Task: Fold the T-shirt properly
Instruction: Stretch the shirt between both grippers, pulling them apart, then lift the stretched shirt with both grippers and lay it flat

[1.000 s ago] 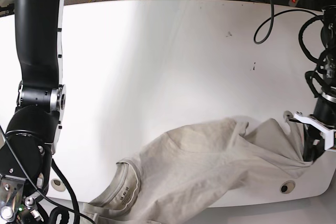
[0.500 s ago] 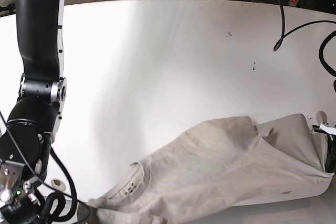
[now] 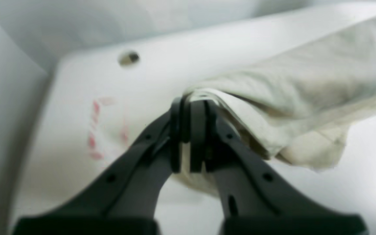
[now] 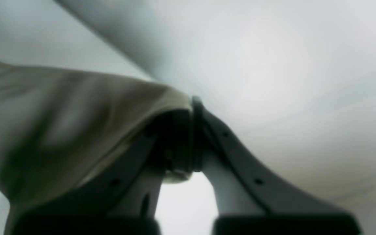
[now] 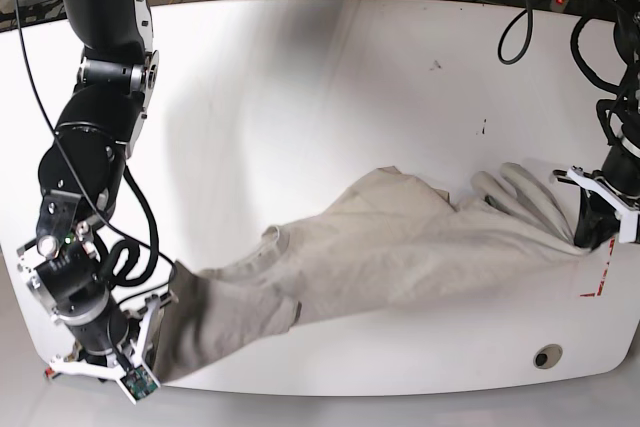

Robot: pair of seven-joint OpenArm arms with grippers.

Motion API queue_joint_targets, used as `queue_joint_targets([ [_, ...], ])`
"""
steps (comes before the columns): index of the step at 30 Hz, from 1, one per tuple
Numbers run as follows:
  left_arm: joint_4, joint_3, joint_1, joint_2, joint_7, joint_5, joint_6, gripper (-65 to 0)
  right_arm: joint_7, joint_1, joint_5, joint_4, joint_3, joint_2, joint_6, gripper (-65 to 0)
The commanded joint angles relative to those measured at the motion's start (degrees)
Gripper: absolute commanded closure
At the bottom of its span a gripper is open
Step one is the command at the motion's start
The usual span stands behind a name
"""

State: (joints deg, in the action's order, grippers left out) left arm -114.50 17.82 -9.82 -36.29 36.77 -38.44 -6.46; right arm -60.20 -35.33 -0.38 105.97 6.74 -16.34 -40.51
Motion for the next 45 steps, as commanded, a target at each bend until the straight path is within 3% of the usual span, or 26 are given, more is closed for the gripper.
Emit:
queue_joint_targets([
  [1,-0.80,0.59,-1.47,-1.03,-1.65,0.06,0.17,0.0,1.61,0.74,-0.19,1.32,2.44,-0.59,0.51,0.0],
  [4,-0.80,0.51,-4.99,-0.85,-1.65,0.06,0.00,0.0,1.61,4.96,-0.10,1.32,5.78,0.65,0.51,0.0],
  [11,-0.54,0.59,-12.81,2.32,-1.65,0.50,-4.31,0.0,1.70,16.74,-0.19,1.59,14.66,5.57,0.51,0.0],
  [22,-0.36,1.03,-23.27,2.05,-1.74,0.50,-4.49,0.0,1.70,29.13,-0.10,4.14,21.96,8.29,0.51,0.0],
  [26,-0.36,2.26,-26.44,2.49,-1.92,4.72,-4.93,0.0,1.61,32.65,-0.10,3.87,26.44,10.40,0.51,0.0],
  [34,-0.27,7.36,-27.85,11.55,-1.92,15.97,-15.12,0.0,1.61,38.19,-0.10,3.96,30.14,12.07,0.51,0.0],
  [36,-0.27,7.36,-27.85,12.34,-1.92,19.05,-17.50,0.0,1.61,38.54,-0.10,3.87,31.45,12.95,0.51,0.0],
  [43,-0.18,7.19,-27.93,12.43,-1.74,19.58,-18.46,-1.3,1.61,41.27,-0.19,4.14,32.95,13.48,0.51,0.0],
  [45,-0.18,6.75,-28.20,12.43,-1.65,19.58,-18.55,-8.3,1.61,42.06,-0.19,4.31,32.95,13.48,0.51,0.0],
])
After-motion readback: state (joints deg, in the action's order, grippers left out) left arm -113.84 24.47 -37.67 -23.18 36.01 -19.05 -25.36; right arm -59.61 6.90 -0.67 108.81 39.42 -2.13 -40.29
